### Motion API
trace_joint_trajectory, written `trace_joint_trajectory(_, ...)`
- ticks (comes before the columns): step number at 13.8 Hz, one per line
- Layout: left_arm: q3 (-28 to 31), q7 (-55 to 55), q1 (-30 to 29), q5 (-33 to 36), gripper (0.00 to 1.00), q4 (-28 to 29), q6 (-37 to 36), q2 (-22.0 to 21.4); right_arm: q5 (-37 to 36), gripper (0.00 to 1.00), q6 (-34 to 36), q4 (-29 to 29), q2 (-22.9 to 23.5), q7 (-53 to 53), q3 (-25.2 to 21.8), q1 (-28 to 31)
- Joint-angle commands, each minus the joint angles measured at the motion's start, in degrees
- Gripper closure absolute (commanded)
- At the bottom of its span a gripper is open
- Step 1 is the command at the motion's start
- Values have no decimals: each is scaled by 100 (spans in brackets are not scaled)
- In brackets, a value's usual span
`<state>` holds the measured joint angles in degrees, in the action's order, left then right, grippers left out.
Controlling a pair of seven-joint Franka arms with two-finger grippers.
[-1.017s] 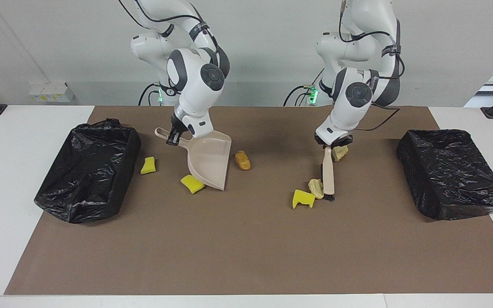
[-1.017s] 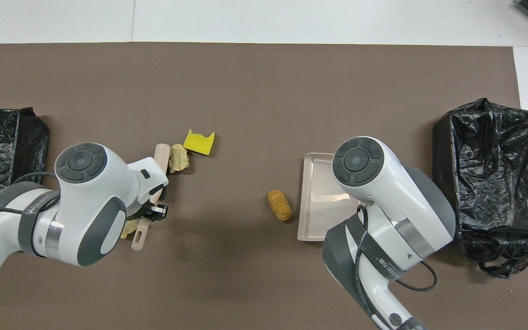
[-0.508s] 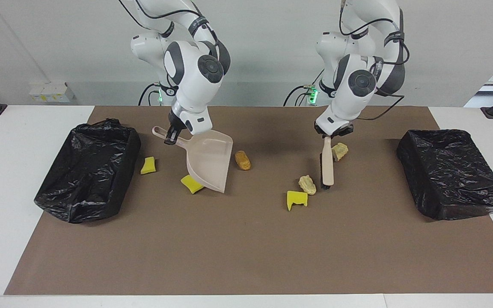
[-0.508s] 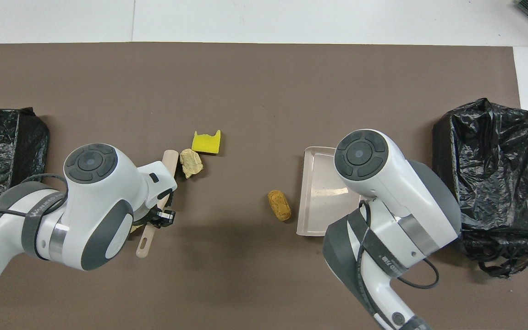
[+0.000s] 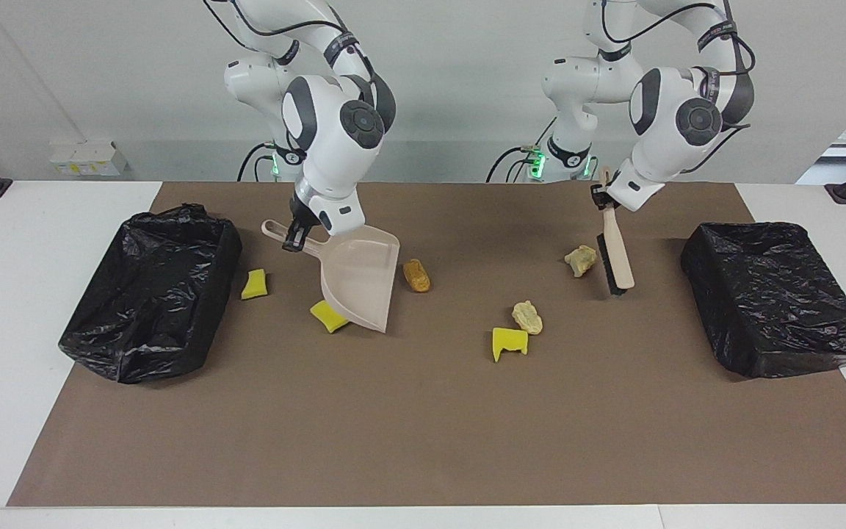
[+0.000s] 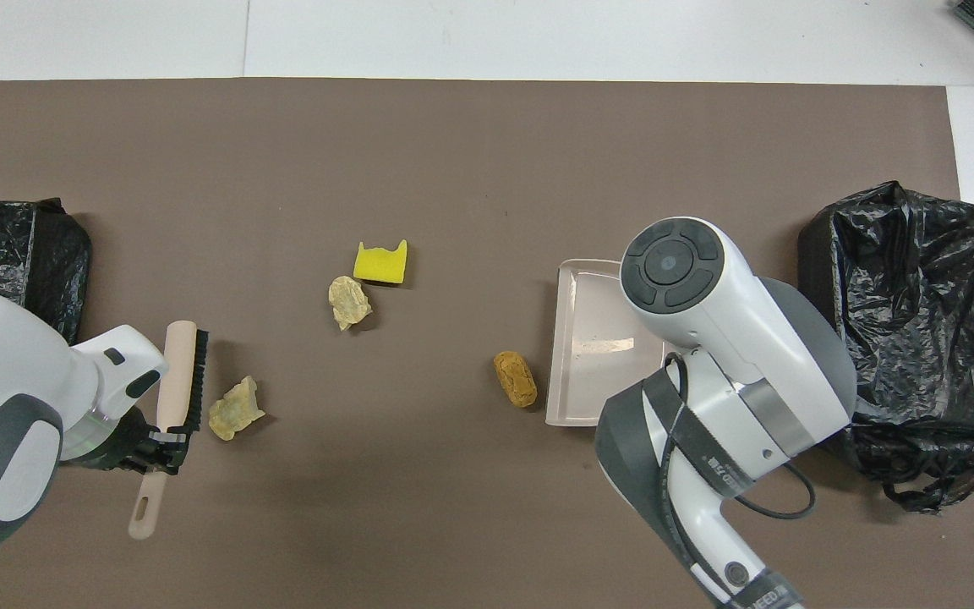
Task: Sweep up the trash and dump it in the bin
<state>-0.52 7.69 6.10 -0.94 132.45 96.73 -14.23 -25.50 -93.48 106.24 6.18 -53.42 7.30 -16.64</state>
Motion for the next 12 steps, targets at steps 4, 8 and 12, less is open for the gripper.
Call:
trace_joint_trajectory(4, -79, 363, -408, 85, 100, 816, 407, -615, 238, 100, -153, 363, 14, 567, 52, -198)
trace_joint_trajectory(8, -132, 725, -293, 85, 100, 1134, 795, -546, 520, 100, -390, 275, 217, 973, 52, -217)
trace_joint_trajectory(12, -132, 1514, 223, 85, 100, 1116, 1391, -178, 756, 100, -486, 231, 270, 1157, 52, -208)
